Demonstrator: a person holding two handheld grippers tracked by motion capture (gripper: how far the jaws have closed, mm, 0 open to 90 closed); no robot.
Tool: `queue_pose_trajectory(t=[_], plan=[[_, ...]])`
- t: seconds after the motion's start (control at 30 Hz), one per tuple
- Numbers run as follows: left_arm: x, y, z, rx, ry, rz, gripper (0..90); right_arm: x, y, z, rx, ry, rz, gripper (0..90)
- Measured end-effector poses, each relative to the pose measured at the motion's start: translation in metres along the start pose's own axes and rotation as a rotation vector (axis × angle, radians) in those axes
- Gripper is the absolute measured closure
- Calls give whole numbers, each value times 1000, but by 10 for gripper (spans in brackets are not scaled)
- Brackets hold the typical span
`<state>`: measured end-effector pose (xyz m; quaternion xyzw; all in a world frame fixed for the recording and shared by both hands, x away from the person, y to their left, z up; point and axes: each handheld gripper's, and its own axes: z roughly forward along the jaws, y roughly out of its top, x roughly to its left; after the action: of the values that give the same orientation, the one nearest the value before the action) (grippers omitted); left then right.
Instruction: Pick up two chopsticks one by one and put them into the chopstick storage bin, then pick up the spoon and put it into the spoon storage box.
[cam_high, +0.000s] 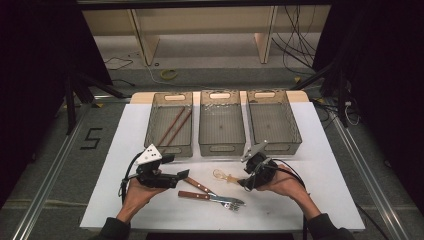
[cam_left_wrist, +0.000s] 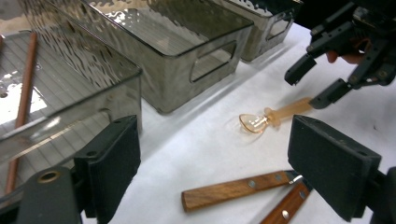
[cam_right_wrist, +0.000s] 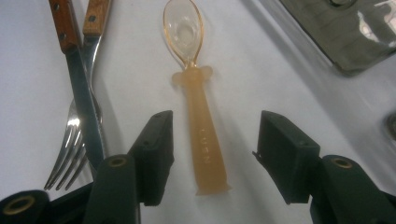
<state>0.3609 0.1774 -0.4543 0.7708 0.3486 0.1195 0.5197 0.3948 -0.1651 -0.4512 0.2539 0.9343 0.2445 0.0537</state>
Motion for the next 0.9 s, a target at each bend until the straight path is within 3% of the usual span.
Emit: queue_pose_trajectory(t=[0.33,0.9], plan=[[-8,-6,-4,-9,-9,18,165,2,0,6,50,-3,-12,532],[-7,-16,-3,6,2,11,167,3,1,18,103,-15,-58,641]])
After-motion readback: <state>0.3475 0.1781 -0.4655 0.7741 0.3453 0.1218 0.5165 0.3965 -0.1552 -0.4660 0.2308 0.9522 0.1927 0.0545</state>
